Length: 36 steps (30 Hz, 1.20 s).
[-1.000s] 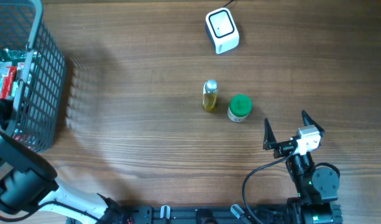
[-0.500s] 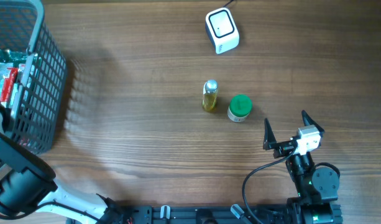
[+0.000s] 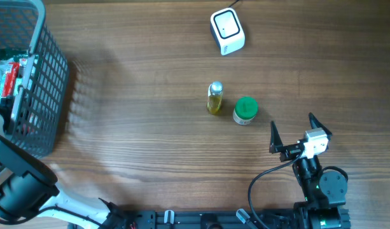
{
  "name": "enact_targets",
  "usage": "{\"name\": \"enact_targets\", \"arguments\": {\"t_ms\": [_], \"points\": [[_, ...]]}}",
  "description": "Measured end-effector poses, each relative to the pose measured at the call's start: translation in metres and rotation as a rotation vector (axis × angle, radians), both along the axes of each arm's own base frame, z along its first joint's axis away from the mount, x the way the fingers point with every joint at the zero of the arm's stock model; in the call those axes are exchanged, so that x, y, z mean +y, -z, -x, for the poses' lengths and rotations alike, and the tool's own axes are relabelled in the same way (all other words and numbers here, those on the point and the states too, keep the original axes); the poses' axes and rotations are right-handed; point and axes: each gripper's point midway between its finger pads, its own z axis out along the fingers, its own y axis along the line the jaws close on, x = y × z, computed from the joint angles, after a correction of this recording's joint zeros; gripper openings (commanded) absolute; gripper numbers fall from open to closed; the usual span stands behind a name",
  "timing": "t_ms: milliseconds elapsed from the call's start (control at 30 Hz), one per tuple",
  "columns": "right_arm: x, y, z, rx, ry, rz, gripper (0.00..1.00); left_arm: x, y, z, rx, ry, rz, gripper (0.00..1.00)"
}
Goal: Scan the item barcode
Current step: 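Grasp the red-and-white Bellove tissue pack with the left gripper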
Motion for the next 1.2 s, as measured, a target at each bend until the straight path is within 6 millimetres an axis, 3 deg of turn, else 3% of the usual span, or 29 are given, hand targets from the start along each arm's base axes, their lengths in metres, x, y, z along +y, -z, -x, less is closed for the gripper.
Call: {"name": "enact_targets", "arguments": {"t_ms": [400, 667, 1000, 1200], "points": [[0.000, 0.000, 0.000, 0.000, 0.000, 0.000, 1.00, -0.009, -0.004, 0.001, 0.017, 0.011, 0.032, 0.87], [0.000, 0.000, 0.000, -0.001, 0.000, 0.000, 1.00, -0.007, -0.023, 0.001, 0.002, 0.006, -0.005, 0.86], [0.000, 0.000, 0.000, -0.001, 0.000, 0.000, 1.00, 0.002, -0.016, 0.016, 0.075, -0.022, -0.059, 0.95], [0.000, 0.000, 0.000, -0.001, 0.000, 0.000, 1.00, 0.007, -0.015, 0.022, 0.131, 0.073, -0.118, 0.91]]}}
